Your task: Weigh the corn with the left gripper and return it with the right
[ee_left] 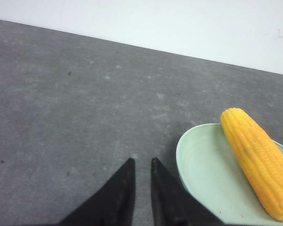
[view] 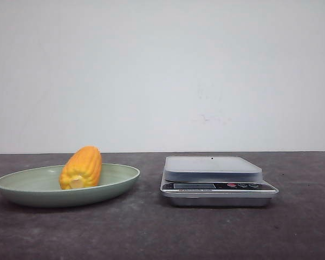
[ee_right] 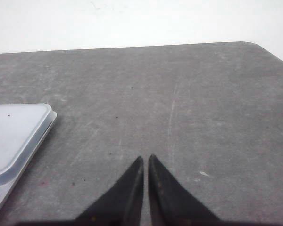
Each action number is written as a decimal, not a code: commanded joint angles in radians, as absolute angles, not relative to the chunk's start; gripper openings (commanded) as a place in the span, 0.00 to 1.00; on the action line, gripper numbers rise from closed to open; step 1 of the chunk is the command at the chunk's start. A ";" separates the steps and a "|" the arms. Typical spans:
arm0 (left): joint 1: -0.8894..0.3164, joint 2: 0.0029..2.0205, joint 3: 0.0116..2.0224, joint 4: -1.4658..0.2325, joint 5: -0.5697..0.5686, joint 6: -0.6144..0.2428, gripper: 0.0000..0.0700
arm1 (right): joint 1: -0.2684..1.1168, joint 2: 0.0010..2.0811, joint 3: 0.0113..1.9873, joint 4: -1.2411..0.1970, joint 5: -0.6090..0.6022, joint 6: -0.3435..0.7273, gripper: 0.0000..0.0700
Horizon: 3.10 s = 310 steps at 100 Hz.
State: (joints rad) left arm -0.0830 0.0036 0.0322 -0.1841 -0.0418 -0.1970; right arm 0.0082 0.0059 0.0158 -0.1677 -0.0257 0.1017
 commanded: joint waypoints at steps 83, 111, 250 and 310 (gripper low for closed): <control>-0.083 0.003 0.020 -0.193 -0.039 -0.184 0.04 | 0.011 0.004 0.012 -0.155 -0.026 0.097 0.02; -0.083 0.003 0.020 -0.193 -0.039 -0.184 0.04 | 0.011 0.004 0.012 -0.155 -0.026 0.097 0.02; -0.090 0.526 0.703 -0.481 0.093 -0.296 0.61 | 0.015 0.451 0.599 -0.396 -0.209 0.309 0.76; -0.366 1.182 1.086 -0.472 0.081 -0.266 0.56 | 0.054 0.700 0.957 -0.670 -0.217 0.193 0.85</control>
